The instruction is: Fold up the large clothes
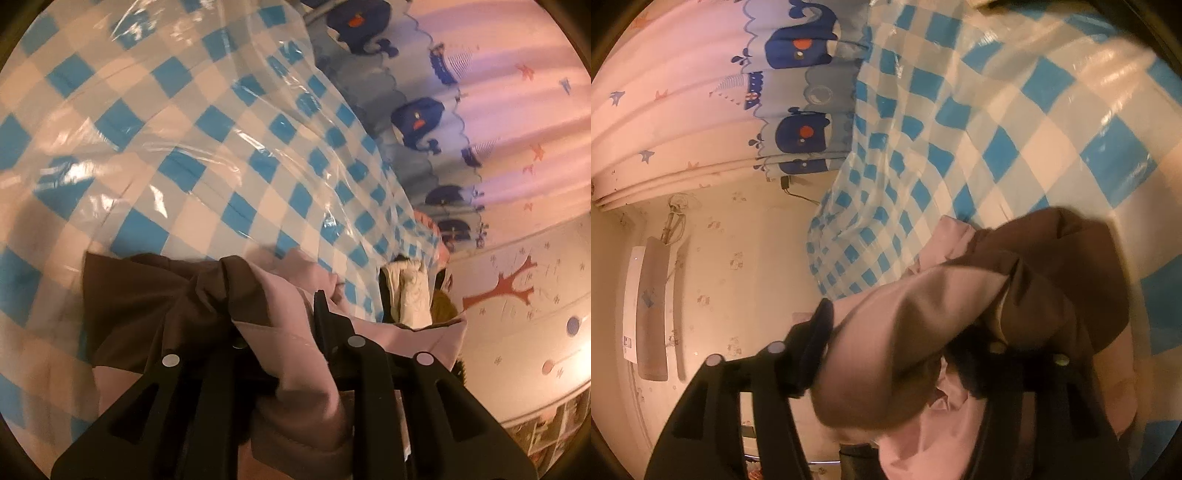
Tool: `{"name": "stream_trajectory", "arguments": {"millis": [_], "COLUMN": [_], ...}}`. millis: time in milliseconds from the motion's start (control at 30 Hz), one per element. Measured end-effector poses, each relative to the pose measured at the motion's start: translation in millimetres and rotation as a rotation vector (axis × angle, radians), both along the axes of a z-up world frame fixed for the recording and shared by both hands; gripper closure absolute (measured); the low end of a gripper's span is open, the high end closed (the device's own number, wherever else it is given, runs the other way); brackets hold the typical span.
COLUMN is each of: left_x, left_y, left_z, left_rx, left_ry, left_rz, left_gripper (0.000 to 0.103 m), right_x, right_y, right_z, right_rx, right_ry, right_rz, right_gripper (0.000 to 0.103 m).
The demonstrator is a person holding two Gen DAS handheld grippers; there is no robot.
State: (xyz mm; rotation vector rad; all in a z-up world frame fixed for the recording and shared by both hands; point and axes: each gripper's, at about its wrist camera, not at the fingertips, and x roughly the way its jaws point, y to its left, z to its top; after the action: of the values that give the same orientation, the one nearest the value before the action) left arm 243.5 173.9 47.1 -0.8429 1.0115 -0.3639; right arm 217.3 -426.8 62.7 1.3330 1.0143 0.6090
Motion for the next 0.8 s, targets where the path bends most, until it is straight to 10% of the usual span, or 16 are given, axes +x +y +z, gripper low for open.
{"name": "stream_trajectory", "arguments": {"millis": [300,633,800], "left_x": [-3,-10,-30], "left_y": [-4,-26,35], "left_z": [63,71,84], "left_rx": [0.121,0.368,-0.115], "left_ry": [0.001,-0.003,-0.155], "left_rz": [-0.089,-0.222,-0.033], "left_gripper": [0.078,0.071,0.046], "right_x": [-18,-66,-57], "right_y": [-45,72,108], "right_z": [57,78,43], "right_rx": [-0.059,-0.293,-0.338], "right_ry": [-0.101,-0.272,-0.153], "right_rz": [-0.242,0.26,0.353], "right_gripper": [0.008,0.008,0.008]}}
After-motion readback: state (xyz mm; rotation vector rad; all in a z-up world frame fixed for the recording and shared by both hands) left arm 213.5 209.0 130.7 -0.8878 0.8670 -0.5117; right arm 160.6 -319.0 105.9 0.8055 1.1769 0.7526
